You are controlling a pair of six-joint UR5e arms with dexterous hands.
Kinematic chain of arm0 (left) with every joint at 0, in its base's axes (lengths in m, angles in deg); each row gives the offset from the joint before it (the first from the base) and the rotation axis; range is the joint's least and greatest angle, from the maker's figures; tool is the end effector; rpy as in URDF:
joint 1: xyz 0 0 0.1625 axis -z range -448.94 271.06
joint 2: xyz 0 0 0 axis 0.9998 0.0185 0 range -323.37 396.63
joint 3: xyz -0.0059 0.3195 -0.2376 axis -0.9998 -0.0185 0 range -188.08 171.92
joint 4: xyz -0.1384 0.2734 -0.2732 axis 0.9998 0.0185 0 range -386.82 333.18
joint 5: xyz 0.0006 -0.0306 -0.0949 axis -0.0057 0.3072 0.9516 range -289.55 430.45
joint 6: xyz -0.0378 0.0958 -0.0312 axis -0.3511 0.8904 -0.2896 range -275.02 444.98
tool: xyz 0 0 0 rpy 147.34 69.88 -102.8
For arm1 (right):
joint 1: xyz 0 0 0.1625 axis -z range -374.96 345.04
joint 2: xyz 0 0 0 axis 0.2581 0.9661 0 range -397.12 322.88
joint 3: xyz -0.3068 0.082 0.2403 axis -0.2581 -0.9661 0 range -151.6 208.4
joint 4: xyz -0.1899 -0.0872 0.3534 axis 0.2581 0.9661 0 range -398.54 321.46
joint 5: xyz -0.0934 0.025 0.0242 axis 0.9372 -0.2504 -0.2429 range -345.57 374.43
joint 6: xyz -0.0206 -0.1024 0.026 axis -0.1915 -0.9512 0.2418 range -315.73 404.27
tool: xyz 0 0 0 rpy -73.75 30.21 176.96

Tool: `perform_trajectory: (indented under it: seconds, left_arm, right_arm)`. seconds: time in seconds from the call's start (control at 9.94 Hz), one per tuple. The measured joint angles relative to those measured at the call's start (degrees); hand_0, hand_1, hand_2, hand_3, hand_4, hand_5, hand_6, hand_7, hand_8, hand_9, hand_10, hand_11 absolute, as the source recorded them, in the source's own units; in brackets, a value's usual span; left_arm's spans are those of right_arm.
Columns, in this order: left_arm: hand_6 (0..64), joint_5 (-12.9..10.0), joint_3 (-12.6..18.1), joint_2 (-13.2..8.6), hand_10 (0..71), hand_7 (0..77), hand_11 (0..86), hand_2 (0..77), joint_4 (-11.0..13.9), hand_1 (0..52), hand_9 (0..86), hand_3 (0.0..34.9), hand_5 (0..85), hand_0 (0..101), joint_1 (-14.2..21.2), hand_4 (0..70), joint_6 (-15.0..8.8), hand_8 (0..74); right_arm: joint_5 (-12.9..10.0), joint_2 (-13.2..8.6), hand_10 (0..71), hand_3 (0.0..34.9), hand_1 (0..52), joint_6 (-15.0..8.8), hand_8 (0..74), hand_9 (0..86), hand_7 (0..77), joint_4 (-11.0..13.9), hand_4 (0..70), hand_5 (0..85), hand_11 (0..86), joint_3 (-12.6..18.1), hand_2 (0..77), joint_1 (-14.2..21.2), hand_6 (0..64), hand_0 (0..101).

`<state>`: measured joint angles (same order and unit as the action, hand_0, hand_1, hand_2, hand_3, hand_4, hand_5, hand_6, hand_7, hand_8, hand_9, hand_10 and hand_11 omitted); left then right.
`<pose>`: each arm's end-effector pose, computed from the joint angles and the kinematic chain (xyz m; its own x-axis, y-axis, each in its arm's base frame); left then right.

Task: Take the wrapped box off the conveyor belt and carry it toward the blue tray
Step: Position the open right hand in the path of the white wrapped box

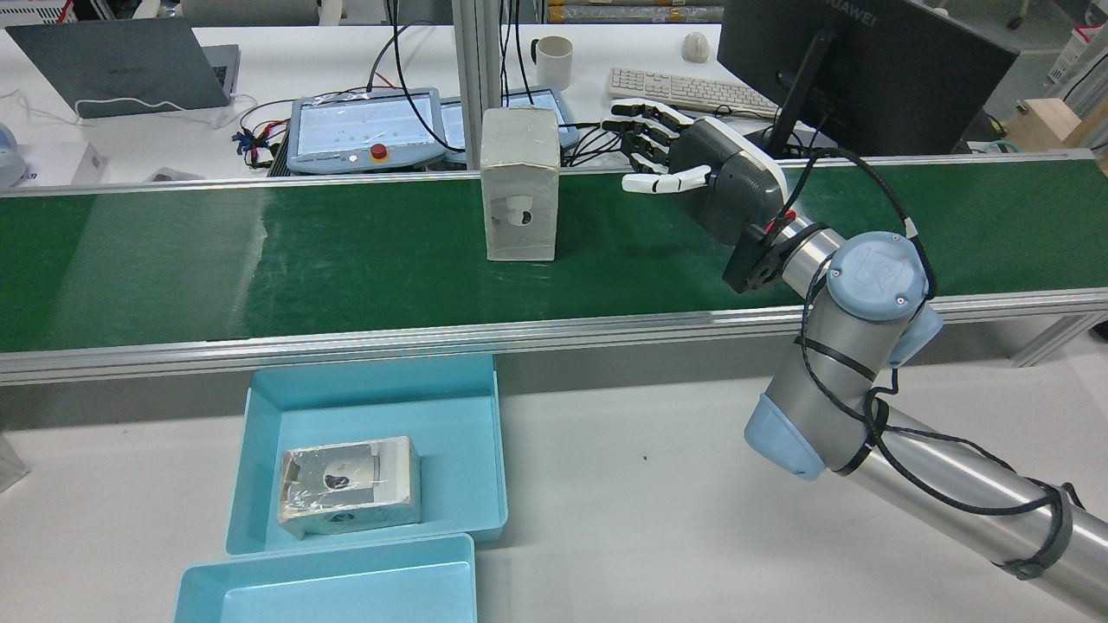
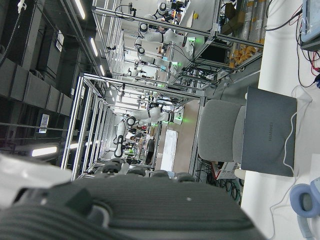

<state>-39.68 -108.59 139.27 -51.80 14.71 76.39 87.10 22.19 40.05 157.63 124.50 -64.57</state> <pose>-0.2214 -0.5040 0.5014 -0.9813 -0.1068 0.1602 -0.1559 -0.0476 -0.9866 -0.2924 -0.5987 0.3294 -0.9221 0.3853 -0.0358 0.1608 0.2974 -0.9411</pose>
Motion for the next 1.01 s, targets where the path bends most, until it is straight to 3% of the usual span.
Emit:
perform_trajectory:
  seconds: [1.01]
  left_arm:
    - [0.0,0.0,0.0,0.0,0.5,0.5,0.0,1.1,0.0,0.0,0.0,0.0,1.1,0,0.0,0.0,0.0,0.5]
  right_arm:
    - [-0.3,-0.1,0.0,17.1,16.4,-1.3,0.0,3.8,24.5,0.0,13.1,27.3,1.6,-0.6,22.4,1.7,4.4,48]
